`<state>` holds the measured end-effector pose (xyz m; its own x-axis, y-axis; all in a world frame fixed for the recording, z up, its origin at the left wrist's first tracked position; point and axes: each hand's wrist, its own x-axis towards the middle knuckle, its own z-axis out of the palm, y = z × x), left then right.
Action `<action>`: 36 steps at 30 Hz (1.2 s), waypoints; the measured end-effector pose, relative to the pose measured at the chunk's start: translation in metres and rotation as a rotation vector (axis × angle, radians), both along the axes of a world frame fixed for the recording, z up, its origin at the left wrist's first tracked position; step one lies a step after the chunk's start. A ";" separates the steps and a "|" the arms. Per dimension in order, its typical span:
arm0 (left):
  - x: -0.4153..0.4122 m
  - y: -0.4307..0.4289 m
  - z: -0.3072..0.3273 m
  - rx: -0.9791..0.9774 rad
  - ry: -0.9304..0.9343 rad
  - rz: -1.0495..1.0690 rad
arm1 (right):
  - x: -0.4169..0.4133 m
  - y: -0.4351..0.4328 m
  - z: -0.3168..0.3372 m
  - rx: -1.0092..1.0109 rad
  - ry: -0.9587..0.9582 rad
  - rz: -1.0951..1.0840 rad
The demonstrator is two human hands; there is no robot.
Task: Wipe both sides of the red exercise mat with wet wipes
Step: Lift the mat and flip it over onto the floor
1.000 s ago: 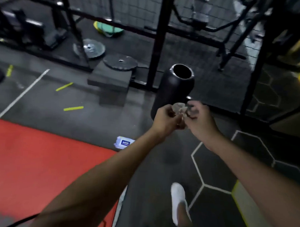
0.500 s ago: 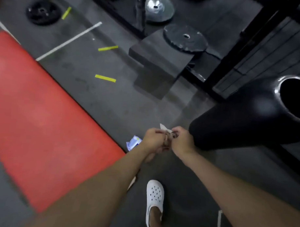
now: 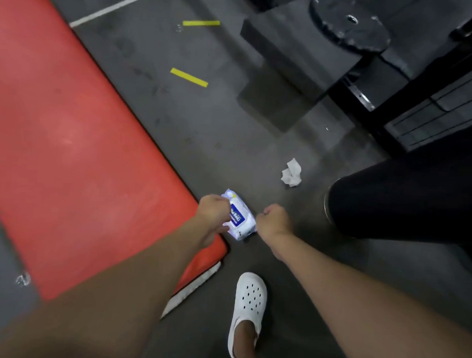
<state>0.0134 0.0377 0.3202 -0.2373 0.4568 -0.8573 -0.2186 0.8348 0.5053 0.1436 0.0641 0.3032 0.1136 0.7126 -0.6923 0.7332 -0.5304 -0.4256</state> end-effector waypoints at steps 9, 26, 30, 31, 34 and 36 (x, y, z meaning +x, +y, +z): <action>-0.113 -0.170 -0.035 -0.046 0.031 0.157 | -0.119 -0.151 -0.050 -0.115 0.050 0.244; -0.154 -0.341 -0.300 -0.241 0.135 0.368 | -0.140 -0.216 -0.303 -0.071 -0.186 0.356; -0.147 -0.313 -0.322 -0.254 0.279 0.180 | -0.125 -0.180 -0.319 0.020 -0.315 0.354; -0.144 -0.308 -0.326 -0.251 0.298 0.117 | -0.121 -0.173 -0.324 0.018 -0.320 0.349; -0.132 -0.291 -0.337 -0.213 0.248 0.018 | -0.108 -0.155 -0.339 0.007 -0.303 0.356; -0.123 -0.285 -0.339 -0.202 0.228 0.019 | -0.105 -0.150 -0.345 0.028 -0.303 0.357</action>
